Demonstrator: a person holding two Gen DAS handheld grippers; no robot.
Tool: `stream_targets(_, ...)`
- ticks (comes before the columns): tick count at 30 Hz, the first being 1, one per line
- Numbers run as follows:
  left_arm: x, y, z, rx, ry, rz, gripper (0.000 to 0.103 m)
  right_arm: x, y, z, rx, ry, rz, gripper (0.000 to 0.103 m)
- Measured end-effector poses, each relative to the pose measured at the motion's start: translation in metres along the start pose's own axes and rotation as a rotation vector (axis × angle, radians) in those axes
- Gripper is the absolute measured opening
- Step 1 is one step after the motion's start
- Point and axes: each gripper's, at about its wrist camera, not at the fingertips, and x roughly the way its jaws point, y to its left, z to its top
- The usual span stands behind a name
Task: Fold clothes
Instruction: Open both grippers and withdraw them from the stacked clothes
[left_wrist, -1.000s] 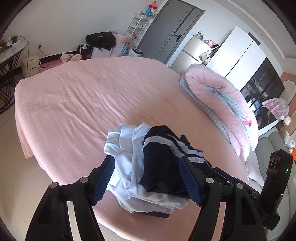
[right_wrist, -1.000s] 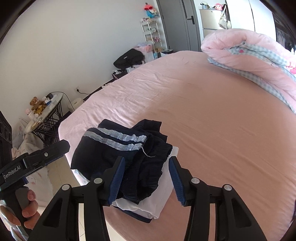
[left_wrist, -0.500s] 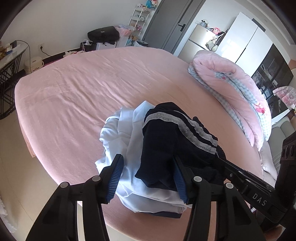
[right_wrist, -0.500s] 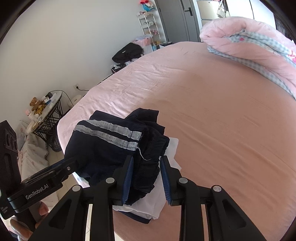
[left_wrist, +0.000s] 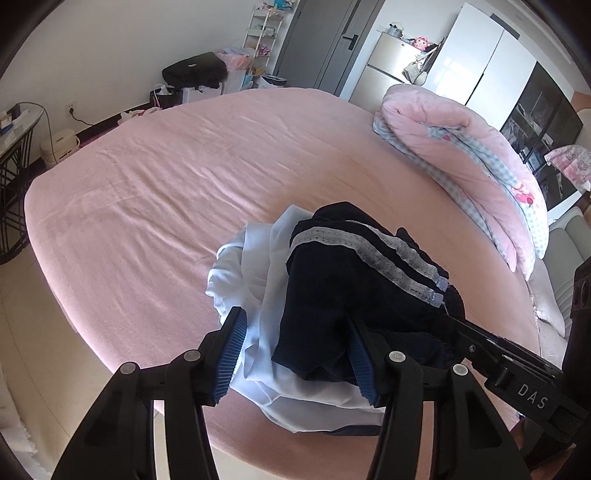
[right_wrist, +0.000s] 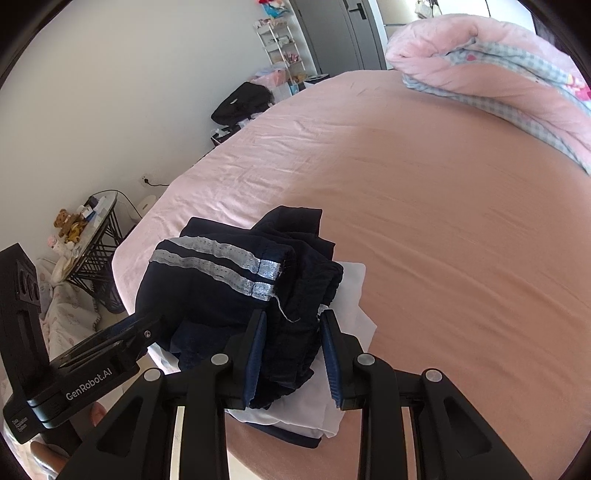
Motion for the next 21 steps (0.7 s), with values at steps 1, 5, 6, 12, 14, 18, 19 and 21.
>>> stream_targets(1,-0.004,-0.003,0.000,0.013,-0.007,0.017,0.051,-0.004,0.001,0.001,-0.004,0.003,-0.008,0.029)
stream_targets(5,-0.022,-0.013,0.005,0.042,-0.025,0.060,0.051,-0.027,0.009,0.003,-0.032,-0.011,-0.005,0.029)
stream_targets(6,-0.029,-0.014,0.006,0.033,-0.029,0.050,0.051,-0.035,0.012,0.004,-0.047,-0.023,-0.009,0.029)
stream_targets(12,-0.072,-0.022,0.011,-0.019,-0.087,0.019,0.063,-0.083,0.035,0.004,-0.158,-0.084,-0.103,0.061)
stream_targets(14,-0.086,-0.027,0.010,-0.012,-0.109,0.024,0.067,-0.102,0.039,0.002,-0.177,-0.122,-0.135,0.076)
stream_targets(18,-0.112,-0.042,0.006,0.021,-0.145,0.099,0.069,-0.131,0.046,-0.002,-0.222,-0.139,-0.171,0.076)
stream_targets(19,-0.117,-0.045,0.004,0.028,-0.154,0.117,0.069,-0.137,0.047,-0.004,-0.223,-0.136,-0.175,0.076)
stream_targets(21,-0.130,-0.051,-0.003,0.047,-0.171,0.139,0.069,-0.149,0.048,-0.008,-0.227,-0.129,-0.184,0.076)
